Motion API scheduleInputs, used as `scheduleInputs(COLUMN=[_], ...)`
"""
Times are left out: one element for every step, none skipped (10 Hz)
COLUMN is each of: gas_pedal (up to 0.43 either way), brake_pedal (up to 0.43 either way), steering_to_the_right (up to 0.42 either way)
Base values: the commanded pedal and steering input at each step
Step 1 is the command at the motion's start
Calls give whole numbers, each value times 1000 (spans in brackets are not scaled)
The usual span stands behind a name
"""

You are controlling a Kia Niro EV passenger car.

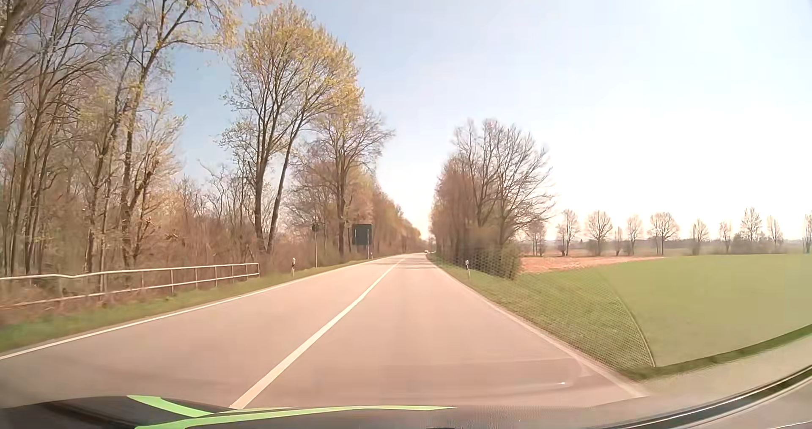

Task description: Follow the waypoints while adhering to traffic rules and regulations

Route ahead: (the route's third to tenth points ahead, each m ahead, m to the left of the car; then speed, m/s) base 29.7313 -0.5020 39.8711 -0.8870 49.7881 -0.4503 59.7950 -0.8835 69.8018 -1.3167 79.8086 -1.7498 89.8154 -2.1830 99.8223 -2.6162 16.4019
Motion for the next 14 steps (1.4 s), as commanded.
scheduleInputs(gas_pedal=[441,441,429,429,429,429,429,429,429,429,429,429,421,421], brake_pedal=[0,0,0,0,0,0,0,0,0,0,0,0,0,0], steering_to_the_right=[4,4,4,4,4,4,4,3,3,3,2,1,-1,-2])
